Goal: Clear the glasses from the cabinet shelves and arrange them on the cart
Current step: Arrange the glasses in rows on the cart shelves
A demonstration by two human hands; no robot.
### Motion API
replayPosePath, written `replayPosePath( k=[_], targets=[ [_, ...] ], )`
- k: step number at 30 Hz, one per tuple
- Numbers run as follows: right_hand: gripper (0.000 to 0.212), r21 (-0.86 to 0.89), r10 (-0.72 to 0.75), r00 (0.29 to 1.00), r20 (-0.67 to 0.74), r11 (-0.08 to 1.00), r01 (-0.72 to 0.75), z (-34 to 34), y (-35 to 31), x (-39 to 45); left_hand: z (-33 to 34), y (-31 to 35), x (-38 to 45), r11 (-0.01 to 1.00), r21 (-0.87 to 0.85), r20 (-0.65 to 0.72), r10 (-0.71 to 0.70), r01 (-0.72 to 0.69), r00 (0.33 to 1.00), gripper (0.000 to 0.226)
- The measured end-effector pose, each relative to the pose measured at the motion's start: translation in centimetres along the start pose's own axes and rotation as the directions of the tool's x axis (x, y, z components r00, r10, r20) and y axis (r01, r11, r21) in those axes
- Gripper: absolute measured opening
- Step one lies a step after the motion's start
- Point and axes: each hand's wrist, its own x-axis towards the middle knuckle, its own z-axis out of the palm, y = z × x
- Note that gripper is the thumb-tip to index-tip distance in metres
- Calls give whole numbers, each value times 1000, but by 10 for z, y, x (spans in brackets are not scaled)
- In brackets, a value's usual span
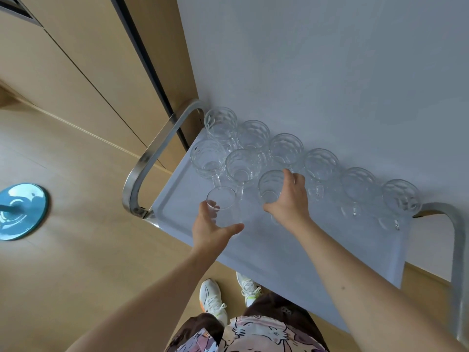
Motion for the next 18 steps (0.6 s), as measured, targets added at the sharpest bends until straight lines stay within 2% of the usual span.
replayPosePath(
  k=[3, 6, 10, 12, 15, 18],
  targets=[
    [97, 34, -51, 999, -8, 998, 52, -4, -3, 6, 0, 0, 0, 1000, 10, -2, 6, -6, 1000, 76],
    [99, 41, -70, 997, -12, 997, 71, -6, -1, 7, 0, 1, 1, 1000, 11, -4, 13, -13, 1000, 77],
    [109, -114, -83, 996, -22, 990, 80, -7, 0, 3, -1, 3, 2, 1000, 4, -9, 10, -10, 1000, 77],
    [110, -198, -156, 987, -49, 970, 144, -9, -9, 6, -2, 4, 2, 1000, 5, -15, 9, -9, 1000, 76],
    [95, -291, -327, 944, -55, 909, 298, -9, -36, 21, -4, 3, 2, 1000, 5, -25, -4, 4, 1000, 75],
    [90, -392, -355, 934, 52, 853, 346, 0, -66, 37, -9, 4, 1, 1000, 2, -31, -13, 13, 999, 74]
  ],
)
